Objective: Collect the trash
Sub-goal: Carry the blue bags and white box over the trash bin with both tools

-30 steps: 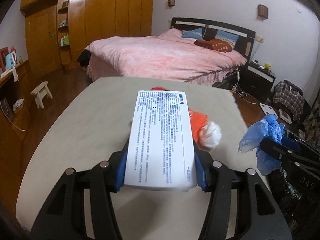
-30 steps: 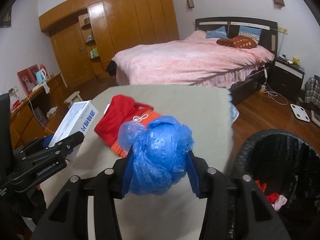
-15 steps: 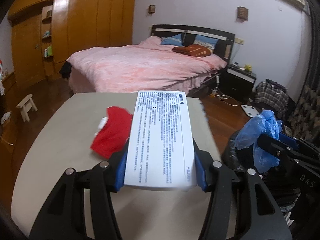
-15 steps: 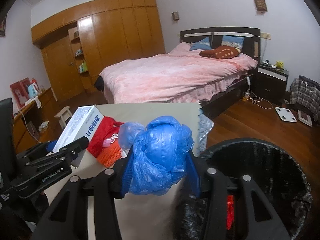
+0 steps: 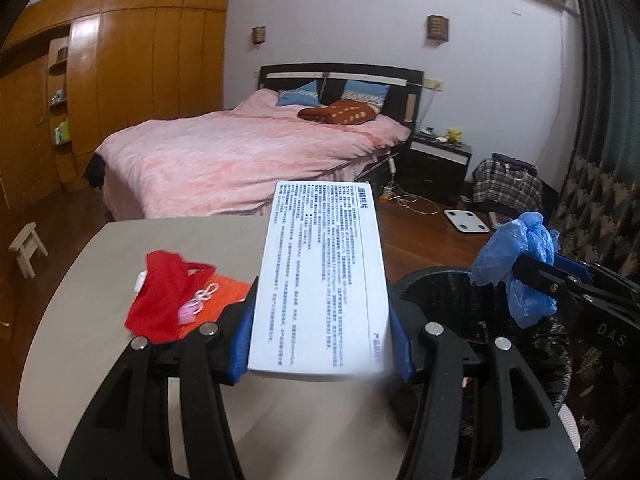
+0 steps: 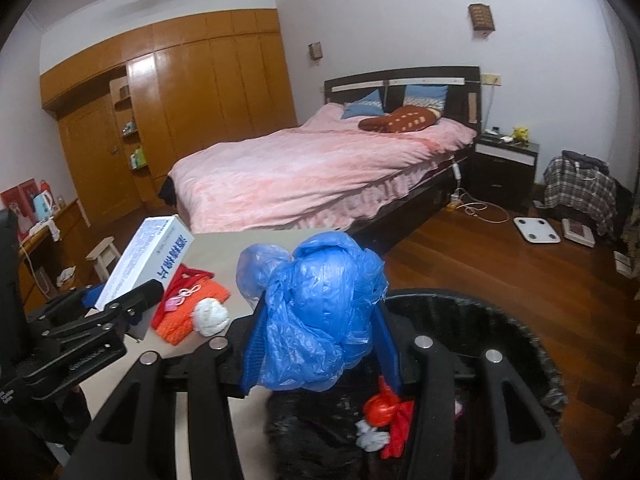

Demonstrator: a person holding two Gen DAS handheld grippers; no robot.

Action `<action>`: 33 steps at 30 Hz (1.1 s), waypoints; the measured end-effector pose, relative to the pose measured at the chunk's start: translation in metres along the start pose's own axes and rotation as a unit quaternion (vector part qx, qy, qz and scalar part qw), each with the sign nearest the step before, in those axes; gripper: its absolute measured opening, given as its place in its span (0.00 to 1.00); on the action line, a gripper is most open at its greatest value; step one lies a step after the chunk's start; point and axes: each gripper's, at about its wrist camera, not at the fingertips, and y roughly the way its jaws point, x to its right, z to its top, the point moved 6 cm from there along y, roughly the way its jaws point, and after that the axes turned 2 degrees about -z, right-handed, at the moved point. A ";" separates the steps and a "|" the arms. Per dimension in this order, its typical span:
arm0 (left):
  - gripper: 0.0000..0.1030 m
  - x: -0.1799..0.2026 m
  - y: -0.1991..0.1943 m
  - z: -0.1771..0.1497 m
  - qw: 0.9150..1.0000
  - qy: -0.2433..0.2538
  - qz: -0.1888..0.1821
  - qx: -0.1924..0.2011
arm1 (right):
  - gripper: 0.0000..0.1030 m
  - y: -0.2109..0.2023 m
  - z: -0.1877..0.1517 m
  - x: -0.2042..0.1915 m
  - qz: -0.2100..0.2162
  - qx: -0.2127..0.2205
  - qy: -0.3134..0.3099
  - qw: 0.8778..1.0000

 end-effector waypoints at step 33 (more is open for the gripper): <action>0.52 0.139 0.045 -0.010 0.990 0.067 -0.122 -0.025 | 0.46 -0.027 -0.036 0.122 -0.102 -0.020 0.053 0.993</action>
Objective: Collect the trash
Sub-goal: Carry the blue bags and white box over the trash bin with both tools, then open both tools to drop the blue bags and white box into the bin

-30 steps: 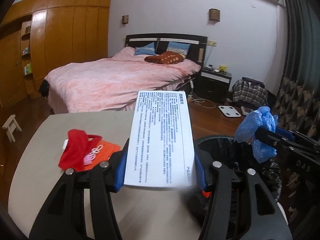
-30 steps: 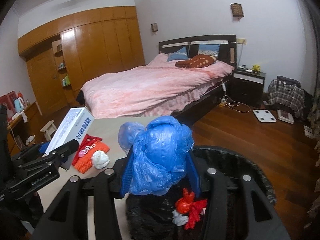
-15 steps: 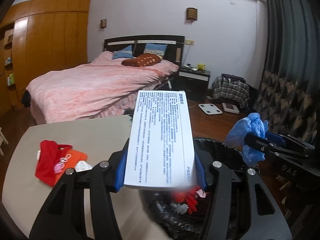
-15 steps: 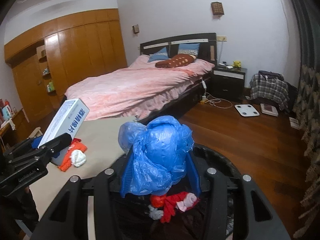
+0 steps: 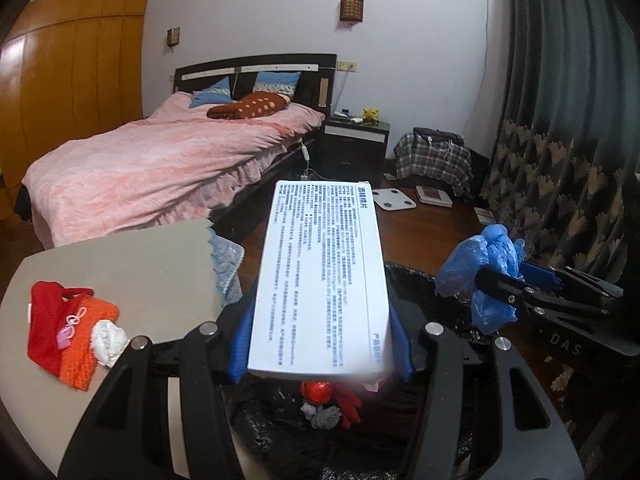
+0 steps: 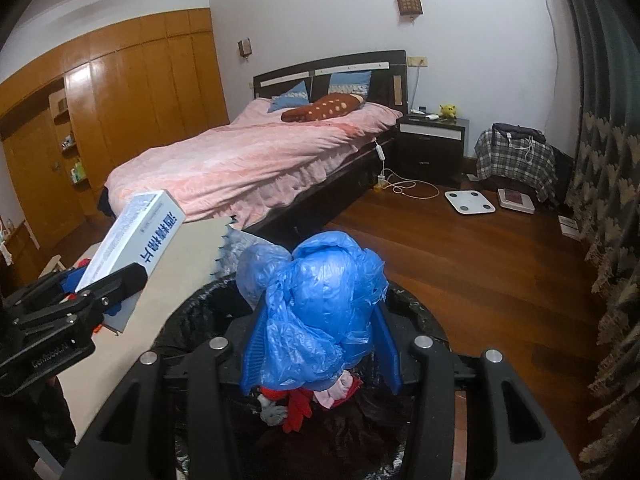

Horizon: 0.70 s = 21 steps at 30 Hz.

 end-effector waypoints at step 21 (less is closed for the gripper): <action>0.86 -0.050 -0.007 -0.008 0.999 -0.015 0.031 -0.004 | 0.95 0.013 -0.005 -0.001 -0.010 -0.011 0.007 1.000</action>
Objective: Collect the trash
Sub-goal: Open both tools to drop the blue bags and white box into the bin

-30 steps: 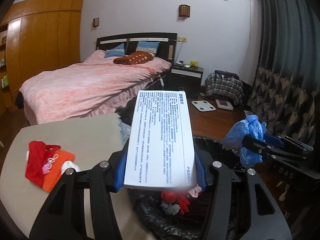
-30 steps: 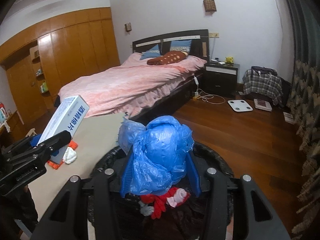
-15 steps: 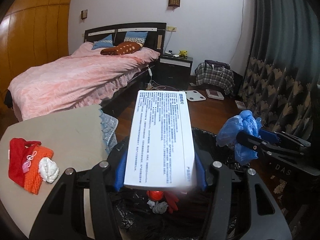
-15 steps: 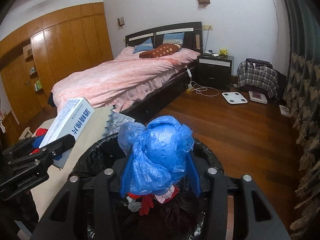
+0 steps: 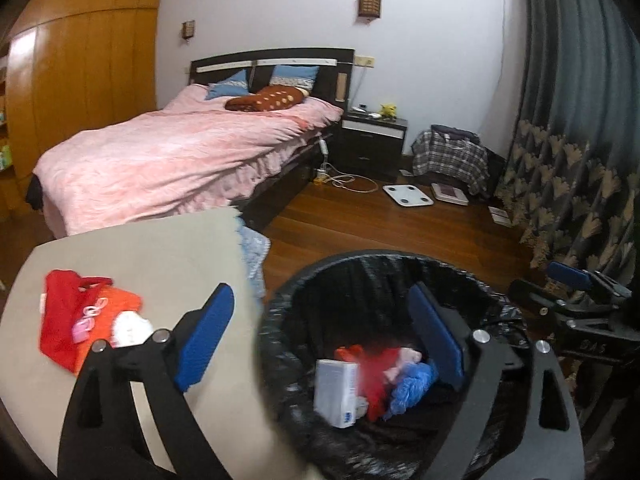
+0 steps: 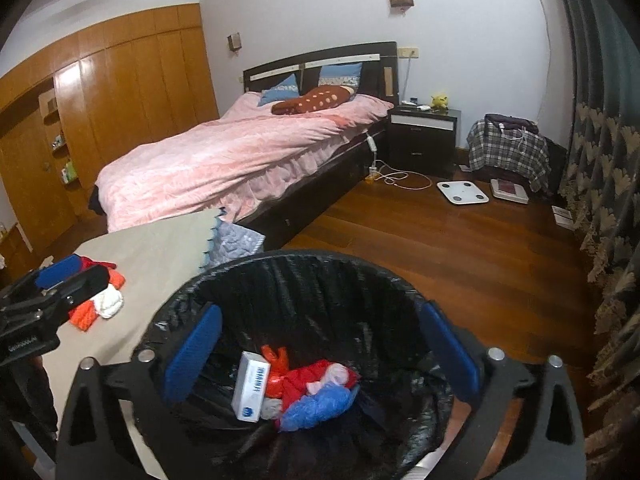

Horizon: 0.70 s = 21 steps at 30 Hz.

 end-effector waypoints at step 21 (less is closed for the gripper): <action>0.88 -0.170 -0.075 -0.021 0.984 -0.078 0.158 0.028 | 0.95 0.033 0.015 -0.157 0.095 0.002 -0.070 0.993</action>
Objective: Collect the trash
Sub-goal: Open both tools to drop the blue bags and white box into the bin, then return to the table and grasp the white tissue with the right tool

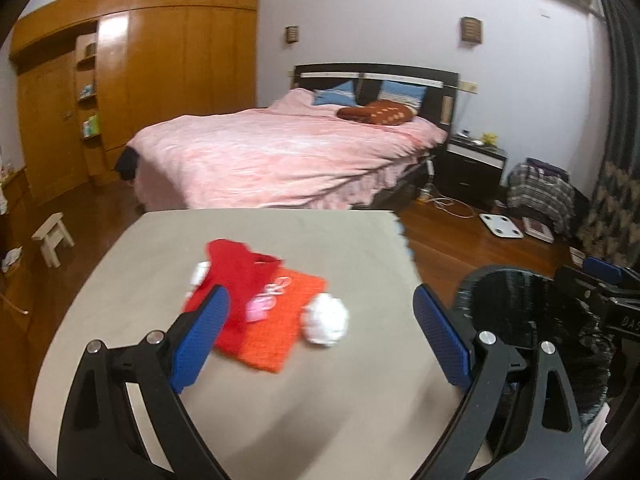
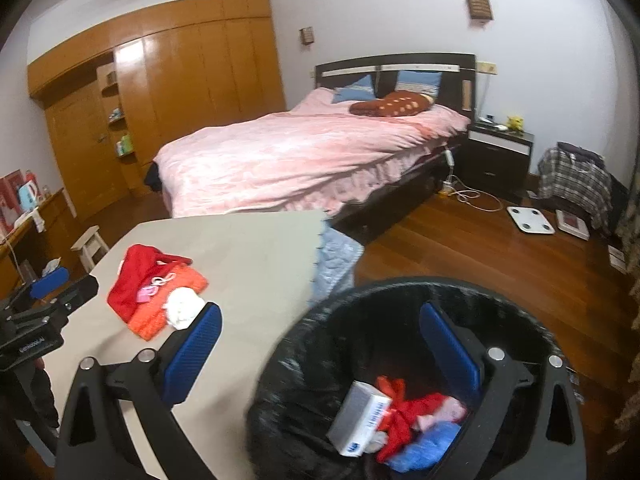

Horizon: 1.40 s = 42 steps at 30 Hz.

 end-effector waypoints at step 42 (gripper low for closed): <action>0.88 -0.150 0.056 -0.042 0.993 -0.066 0.087 -0.050 | 0.47 0.170 -0.064 -0.177 0.104 -0.138 -0.101 0.980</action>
